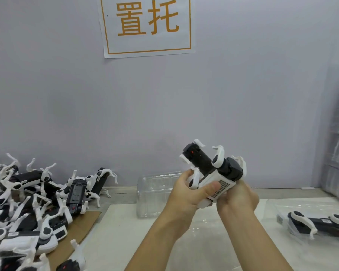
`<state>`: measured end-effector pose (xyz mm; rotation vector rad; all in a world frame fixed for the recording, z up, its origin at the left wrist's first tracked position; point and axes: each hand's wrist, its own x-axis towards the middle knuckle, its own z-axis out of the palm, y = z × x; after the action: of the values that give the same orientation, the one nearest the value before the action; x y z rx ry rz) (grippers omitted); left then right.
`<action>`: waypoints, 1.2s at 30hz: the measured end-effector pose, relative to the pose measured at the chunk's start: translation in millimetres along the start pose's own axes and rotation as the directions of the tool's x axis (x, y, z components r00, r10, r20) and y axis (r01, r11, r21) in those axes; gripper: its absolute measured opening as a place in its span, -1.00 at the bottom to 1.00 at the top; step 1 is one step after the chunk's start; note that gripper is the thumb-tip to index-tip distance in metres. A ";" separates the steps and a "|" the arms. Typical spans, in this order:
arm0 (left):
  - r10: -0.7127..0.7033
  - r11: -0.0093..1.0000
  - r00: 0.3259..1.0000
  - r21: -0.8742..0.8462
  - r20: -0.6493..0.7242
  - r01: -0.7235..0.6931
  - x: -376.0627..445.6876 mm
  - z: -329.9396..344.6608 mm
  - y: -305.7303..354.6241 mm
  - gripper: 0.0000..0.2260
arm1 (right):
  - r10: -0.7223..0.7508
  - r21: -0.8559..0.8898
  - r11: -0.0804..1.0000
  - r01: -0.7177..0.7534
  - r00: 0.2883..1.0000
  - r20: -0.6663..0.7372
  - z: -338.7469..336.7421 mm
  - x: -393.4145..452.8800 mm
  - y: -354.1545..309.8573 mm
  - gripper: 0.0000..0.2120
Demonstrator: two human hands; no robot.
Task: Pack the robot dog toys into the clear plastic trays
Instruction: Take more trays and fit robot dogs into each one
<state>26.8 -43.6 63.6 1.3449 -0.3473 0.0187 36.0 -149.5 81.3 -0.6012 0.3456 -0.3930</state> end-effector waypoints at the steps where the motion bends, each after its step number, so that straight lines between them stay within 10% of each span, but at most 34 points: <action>1: 0.022 1.000 1.000 -0.001 0.022 -0.022 -1.1 -2.7 2.0 -0.40 | -0.033 -0.045 0.998 0.034 0.999 0.029 -1.3 2.5 1.0 -0.56; 7: 0.105 0.989 0.973 -0.122 0.207 -0.080 -9.7 -35.5 19.6 -0.52 | -0.335 -0.170 0.921 0.350 0.935 0.115 -1.9 14.4 -4.2 -0.94; 12: 0.097 0.975 0.979 -0.180 -0.178 -0.129 -20.9 -93.5 46.3 -0.53 | -0.488 -0.227 0.823 0.521 0.852 0.188 -5.0 25.7 -21.0 -0.95; 16: -0.057 0.981 0.628 -0.159 -0.776 -0.108 -14.4 -135.6 38.0 -0.64 | -0.507 -0.257 0.791 0.556 0.829 0.235 -4.4 28.4 -25.8 -0.96; 20: -0.088 0.992 0.379 -0.048 -0.921 0.115 -11.3 -155.4 13.4 -0.72 | -0.509 -0.267 0.767 0.583 0.807 0.299 -3.3 25.9 -25.3 -0.93; 25: 0.102 0.729 0.398 0.341 -0.912 0.593 -15.2 -145.3 7.7 -0.64 | -0.467 -0.311 0.752 0.581 0.803 0.370 0.4 22.1 -24.1 -0.91; 32: 0.154 0.549 0.351 0.376 -0.923 0.747 -16.9 -128.3 10.4 -0.41 | -0.343 -0.402 0.725 0.559 0.799 0.494 -0.9 20.8 -19.8 -0.87; 36: 0.370 0.422 0.465 0.591 -0.804 0.687 -12.6 -114.0 14.6 -0.54 | -0.300 -0.405 0.728 0.554 0.787 0.538 0.5 16.7 -15.8 -0.85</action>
<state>38.6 71.0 53.7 2.2479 0.9565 0.8372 46.7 -168.8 87.9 -1.3326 -0.1532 -0.6088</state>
